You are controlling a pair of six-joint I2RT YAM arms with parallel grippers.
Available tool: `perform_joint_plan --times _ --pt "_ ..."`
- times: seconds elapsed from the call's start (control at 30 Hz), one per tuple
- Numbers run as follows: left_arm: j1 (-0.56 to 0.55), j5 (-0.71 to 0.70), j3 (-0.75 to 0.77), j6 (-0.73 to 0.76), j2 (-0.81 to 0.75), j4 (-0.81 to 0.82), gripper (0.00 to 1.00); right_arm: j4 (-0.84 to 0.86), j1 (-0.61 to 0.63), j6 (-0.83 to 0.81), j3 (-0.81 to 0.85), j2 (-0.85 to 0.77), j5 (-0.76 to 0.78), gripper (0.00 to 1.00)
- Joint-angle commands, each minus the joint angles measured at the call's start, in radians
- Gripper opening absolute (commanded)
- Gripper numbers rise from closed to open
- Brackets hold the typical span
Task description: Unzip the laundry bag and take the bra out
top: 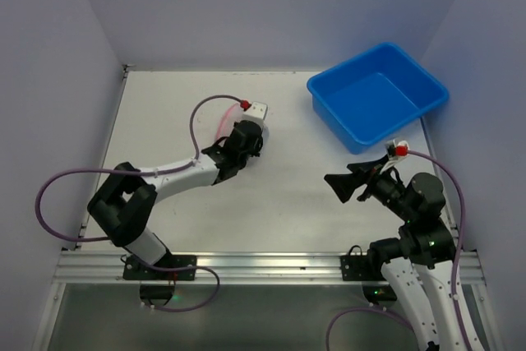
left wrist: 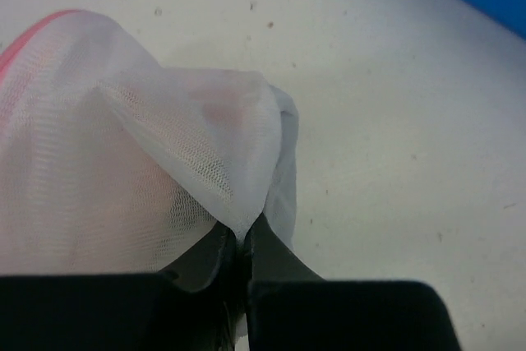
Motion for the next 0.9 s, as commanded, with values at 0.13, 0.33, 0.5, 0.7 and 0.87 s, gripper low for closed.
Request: perform_joint_plan --times 0.13,0.33,0.5,0.7,0.87 --pt "-0.245 -0.651 0.087 -0.324 0.120 -0.581 0.00 0.051 0.006 0.016 -0.024 0.006 -0.043 0.99" --pt "-0.457 -0.653 0.270 -0.488 0.322 -0.808 0.00 0.010 0.006 0.017 -0.018 -0.060 0.069 0.99" --pt "-0.529 -0.570 0.288 -0.531 0.309 -0.796 0.44 -0.018 0.008 0.020 -0.009 -0.110 0.118 0.99" --pt "-0.558 -0.423 0.250 -0.526 0.176 -0.735 0.91 -0.030 0.008 0.020 0.008 -0.133 0.154 0.99" --pt "-0.569 -0.302 0.261 -0.486 0.039 -0.693 1.00 -0.044 0.008 0.013 0.035 -0.158 0.186 0.99"
